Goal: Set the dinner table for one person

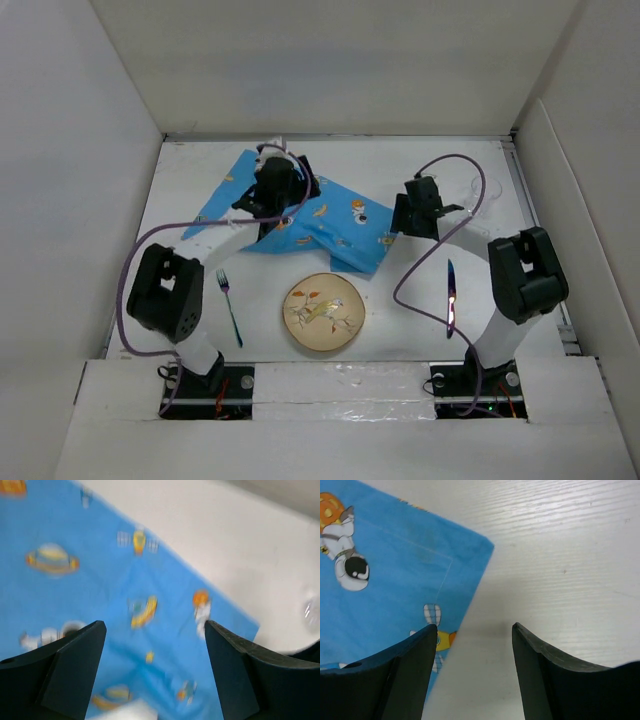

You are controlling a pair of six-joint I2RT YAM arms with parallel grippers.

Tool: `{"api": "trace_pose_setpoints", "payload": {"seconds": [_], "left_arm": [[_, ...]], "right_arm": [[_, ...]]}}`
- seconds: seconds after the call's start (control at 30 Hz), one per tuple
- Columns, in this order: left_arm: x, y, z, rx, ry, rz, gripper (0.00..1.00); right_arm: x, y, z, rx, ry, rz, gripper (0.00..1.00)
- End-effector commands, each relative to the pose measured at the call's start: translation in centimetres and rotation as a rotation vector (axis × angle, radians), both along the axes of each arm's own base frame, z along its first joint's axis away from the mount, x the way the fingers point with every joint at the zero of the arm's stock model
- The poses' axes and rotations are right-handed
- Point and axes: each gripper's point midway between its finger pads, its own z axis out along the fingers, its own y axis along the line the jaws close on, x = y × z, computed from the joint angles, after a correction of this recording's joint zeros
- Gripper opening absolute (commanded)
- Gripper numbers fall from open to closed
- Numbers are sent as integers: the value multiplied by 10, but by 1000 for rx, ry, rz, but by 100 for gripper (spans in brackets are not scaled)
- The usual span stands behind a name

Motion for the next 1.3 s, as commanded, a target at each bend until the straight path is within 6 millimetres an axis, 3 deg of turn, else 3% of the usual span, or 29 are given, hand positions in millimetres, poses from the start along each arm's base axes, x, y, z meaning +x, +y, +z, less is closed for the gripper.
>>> {"api": "trace_pose_setpoints", "payload": {"seconds": [0.0, 0.03, 0.07, 0.1, 0.13, 0.17, 0.2, 0.27, 0.47, 0.6, 0.7, 0.83, 0.87, 0.97, 1.03, 1.27], "left_arm": [[67, -3, 53, -100, -100, 16, 78], [84, 6, 52, -84, -94, 39, 78], [102, 7, 19, -52, -28, 47, 78], [123, 8, 36, -50, -24, 55, 78], [134, 14, 28, -30, 14, 56, 78], [153, 30, -9, -8, 84, 83, 77], [168, 37, 2, -7, 86, 96, 77], [187, 66, -12, 48, 111, 144, 77], [208, 112, -23, 207, 149, 213, 77], [209, 140, -38, 343, 176, 270, 78], [208, 149, -50, 400, 186, 284, 81], [212, 174, -64, 387, 216, 310, 82], [214, 188, -68, 383, 227, 330, 82], [218, 203, -75, 369, 241, 327, 82], [218, 199, -79, 362, 250, 300, 82], [216, 191, -95, 327, 285, 229, 87]], "right_arm": [[20, 3, 5, 27, 31, 49, 66], [24, 4, 6, 22, 35, 59, 65], [30, 4, 5, 27, 46, 61, 65], [34, -1, 4, 22, 55, 63, 65], [37, 3, 3, 27, 64, 85, 65], [34, -2, -9, 21, 120, 90, 64], [45, -1, -1, 27, 108, 107, 63], [42, 2, -8, 22, 151, 140, 62], [47, -2, -9, 68, 209, 154, 61], [49, -2, -14, 52, 267, 169, 59], [46, 2, -16, 42, 274, 193, 52], [44, 3, -15, 50, 261, 201, 33], [44, 4, -13, 53, 255, 203, 31], [45, 4, -14, 52, 257, 206, 22], [49, 7, -11, 70, 233, 207, 12], [54, 19, 1, 94, 149, 212, 0]]}}
